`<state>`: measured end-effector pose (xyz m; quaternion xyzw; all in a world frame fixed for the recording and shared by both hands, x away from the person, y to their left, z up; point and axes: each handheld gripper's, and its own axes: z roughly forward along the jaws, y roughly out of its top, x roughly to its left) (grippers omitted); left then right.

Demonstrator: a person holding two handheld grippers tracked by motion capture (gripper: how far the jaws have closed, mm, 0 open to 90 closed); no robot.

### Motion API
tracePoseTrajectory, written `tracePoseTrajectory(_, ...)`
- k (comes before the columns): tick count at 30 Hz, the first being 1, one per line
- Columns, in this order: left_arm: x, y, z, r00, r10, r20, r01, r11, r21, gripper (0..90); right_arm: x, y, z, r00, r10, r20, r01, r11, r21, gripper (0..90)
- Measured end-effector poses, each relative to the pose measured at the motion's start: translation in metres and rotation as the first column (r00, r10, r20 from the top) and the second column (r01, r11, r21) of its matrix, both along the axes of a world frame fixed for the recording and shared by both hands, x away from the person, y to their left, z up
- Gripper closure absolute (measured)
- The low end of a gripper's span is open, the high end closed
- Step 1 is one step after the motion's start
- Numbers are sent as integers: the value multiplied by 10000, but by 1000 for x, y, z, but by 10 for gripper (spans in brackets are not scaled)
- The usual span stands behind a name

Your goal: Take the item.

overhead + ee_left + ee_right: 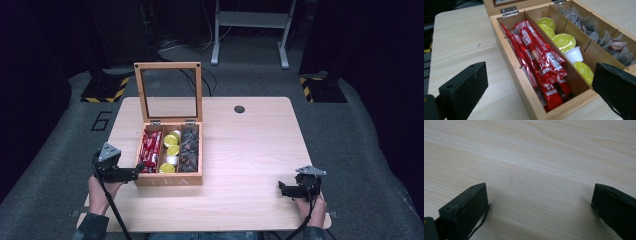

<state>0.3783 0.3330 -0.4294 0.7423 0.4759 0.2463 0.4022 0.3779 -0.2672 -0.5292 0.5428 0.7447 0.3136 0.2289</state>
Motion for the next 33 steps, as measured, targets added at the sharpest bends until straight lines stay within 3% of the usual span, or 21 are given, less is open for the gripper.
tracePoseTrajectory(9, 24, -19, 7, 9988, -492, -28, 492, 9987, 122, 158, 0, 0, 0, 10000, 4, 4, -4, 10000, -4, 2)
tracePoseTrajectory(12, 33, -25, 7, 9986, -484, -232, 491, 9983, 299, 261, 0, 0, 0, 10000, 3, 9, -3, 10000, -4, 2)
tracePoseTrajectory(14, 38, -27, 5, 9976, -587, -373, 595, 9980, 201, 290, 0, 0, 0, 10000, 9, 7, -9, 10000, -13, 2)
tracePoseTrajectory(15, 43, -29, 3, 9973, -522, -516, 536, 9982, 258, 338, 0, 0, 0, 10000, 4, 13, -4, 10000, -5, 3)
tracePoseTrajectory(23, 55, -29, -6, 9943, 147, -1057, -87, 9983, 572, 474, 0, 0, 0, 10000, 7, 40, -7, 10000, -6, 7)
tracePoseTrajectory(33, 65, -33, -14, 9899, 284, -1387, -162, 9959, 886, 618, 0, 0, 0, 10000, 9, 44, -9, 10000, -10, 7)
